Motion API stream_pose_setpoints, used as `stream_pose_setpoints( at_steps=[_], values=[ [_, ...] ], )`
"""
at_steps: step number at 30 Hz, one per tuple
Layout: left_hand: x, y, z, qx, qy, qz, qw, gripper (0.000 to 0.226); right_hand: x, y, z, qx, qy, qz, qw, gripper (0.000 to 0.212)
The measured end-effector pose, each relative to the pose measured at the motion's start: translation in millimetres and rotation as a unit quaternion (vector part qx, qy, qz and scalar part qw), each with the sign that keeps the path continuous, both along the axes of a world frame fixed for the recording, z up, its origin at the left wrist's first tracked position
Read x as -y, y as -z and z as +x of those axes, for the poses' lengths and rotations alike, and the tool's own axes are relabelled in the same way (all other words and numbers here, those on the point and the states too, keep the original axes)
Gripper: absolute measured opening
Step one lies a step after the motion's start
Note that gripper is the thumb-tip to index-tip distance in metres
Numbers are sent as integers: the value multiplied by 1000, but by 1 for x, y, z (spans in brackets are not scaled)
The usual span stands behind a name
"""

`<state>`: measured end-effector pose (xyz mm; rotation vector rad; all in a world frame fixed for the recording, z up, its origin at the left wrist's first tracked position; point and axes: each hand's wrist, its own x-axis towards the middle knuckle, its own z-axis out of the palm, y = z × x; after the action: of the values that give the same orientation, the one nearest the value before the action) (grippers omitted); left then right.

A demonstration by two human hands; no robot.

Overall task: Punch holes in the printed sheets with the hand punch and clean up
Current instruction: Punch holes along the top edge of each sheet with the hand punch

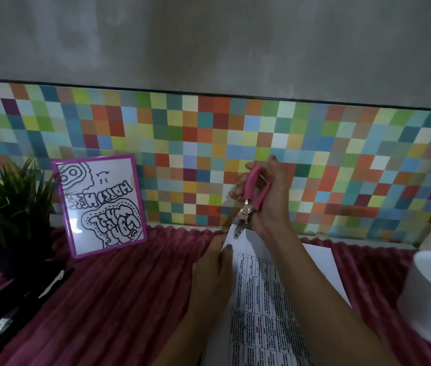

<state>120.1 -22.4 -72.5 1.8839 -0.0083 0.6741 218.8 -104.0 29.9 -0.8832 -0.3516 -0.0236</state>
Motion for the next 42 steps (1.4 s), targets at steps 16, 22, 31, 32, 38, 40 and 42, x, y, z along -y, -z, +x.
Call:
stream_pose_setpoints(
  at_steps=[16,22,31,32,38,40,42],
  values=[
    [-1,1,1,-8,9,-9,1000,28,-2,1,-5,6,38,3,999,37],
    [0,-3,0,-4,4,-40,999,38,-4,-1,-8,8,57,-3,998,35],
    [-1,-5,1,-11,-15,-5,1000,45,-4,0,-12,-29,108,3,994,39],
    [-1,-5,2,-10,-15,2,1000,45,-4,0,-12,-34,109,1,993,39],
    [-1,-9,9,13,-31,73,997,43,1,-5,-9,-44,42,-29,998,32],
    [-1,-9,8,20,-43,83,995,44,2,-6,-9,-45,12,-63,997,32],
    [0,-10,7,23,-55,92,994,45,0,-6,-9,-44,4,-112,993,33]
  ],
)
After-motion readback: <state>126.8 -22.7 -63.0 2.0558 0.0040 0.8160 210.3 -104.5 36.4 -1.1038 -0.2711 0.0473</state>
